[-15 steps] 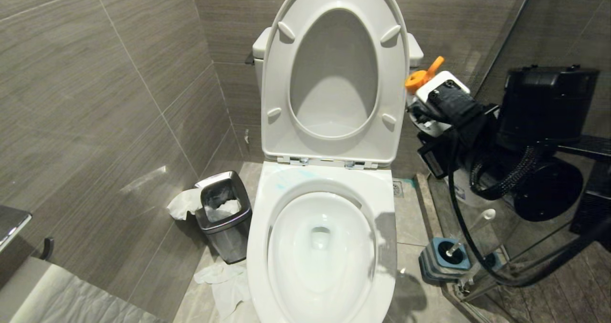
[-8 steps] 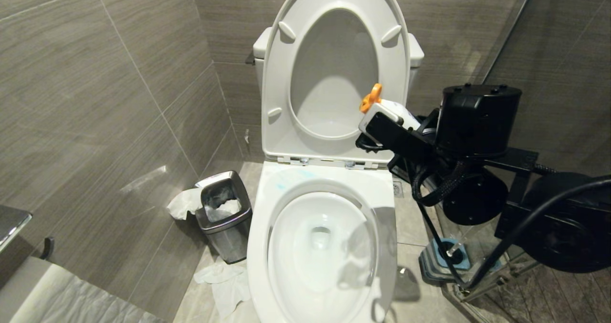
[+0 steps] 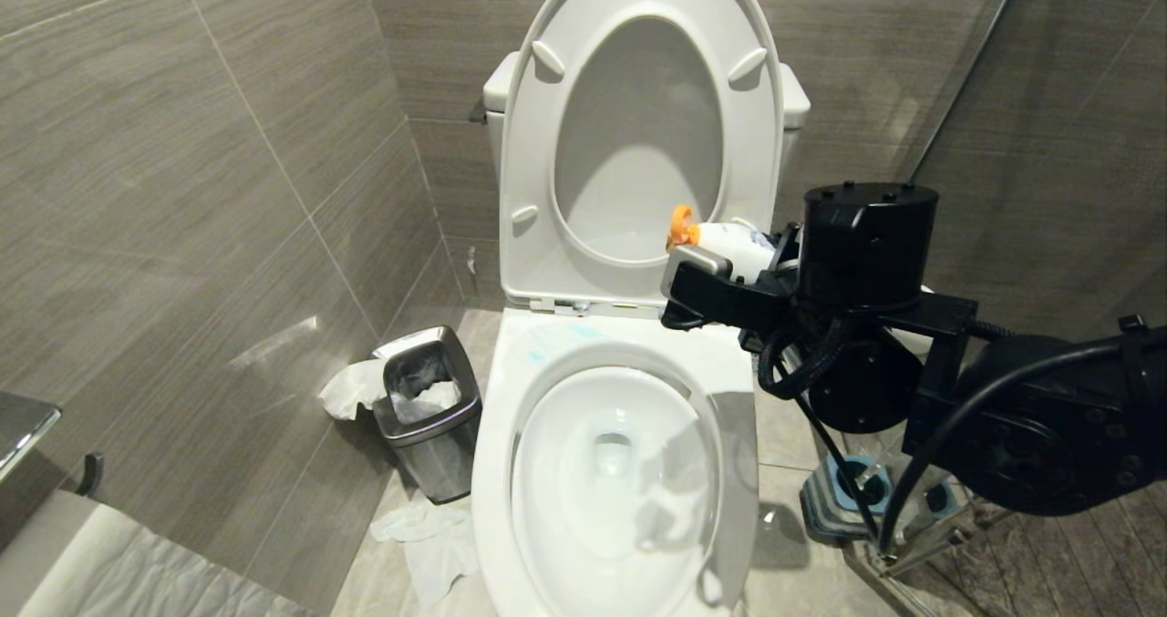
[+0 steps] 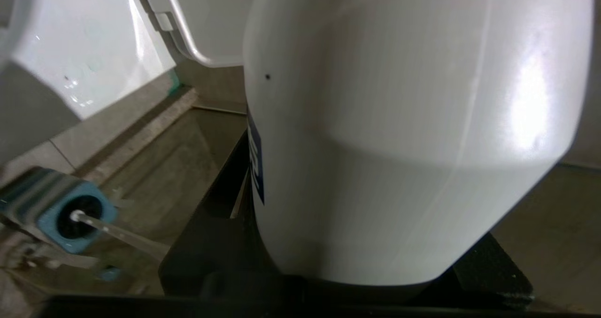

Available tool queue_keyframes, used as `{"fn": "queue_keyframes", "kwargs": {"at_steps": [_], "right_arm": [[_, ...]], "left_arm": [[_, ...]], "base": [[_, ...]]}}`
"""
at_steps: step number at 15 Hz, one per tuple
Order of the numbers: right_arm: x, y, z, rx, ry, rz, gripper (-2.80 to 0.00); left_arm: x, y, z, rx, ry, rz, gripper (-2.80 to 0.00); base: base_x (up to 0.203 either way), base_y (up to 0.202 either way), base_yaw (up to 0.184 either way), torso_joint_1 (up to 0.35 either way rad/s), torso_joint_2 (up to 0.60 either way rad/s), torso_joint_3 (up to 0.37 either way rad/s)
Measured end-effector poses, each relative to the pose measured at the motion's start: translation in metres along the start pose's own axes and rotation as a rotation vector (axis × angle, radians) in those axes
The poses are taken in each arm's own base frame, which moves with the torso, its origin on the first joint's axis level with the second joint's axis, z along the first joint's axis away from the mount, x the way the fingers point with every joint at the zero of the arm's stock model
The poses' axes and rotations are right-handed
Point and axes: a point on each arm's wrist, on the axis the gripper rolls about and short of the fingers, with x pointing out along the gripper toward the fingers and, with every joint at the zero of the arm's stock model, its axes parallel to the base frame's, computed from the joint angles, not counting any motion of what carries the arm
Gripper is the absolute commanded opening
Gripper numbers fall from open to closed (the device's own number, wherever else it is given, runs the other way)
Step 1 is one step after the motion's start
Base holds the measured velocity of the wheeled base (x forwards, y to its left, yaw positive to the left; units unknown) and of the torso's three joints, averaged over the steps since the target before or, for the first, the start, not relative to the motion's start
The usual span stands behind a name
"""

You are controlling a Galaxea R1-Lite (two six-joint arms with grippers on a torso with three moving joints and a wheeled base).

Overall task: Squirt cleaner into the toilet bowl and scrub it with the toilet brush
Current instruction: Pour in the cleaning agent

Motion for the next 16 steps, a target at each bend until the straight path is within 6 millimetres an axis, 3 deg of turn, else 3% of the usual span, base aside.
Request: {"fn": "queue_keyframes", "kwargs": {"at_steps": [7, 16], "right_arm": [[0.02, 0.005, 0.016, -0.174, -0.005, -0.083, -2.8], [0.041, 0.037, 0.022, -0.427, 0.021, -0.056, -2.8]], "left_arm": [[0.0, 0.0, 0.0, 0.0, 0.0, 0.0, -2.8], [0.0, 0.0, 0.0, 0.0, 0.0, 0.0, -2.8]], "base": [[0.0, 0.0, 0.0, 0.0, 0.0, 0.0], [0.0, 0.0, 0.0, 0.0, 0.0, 0.0]]}}
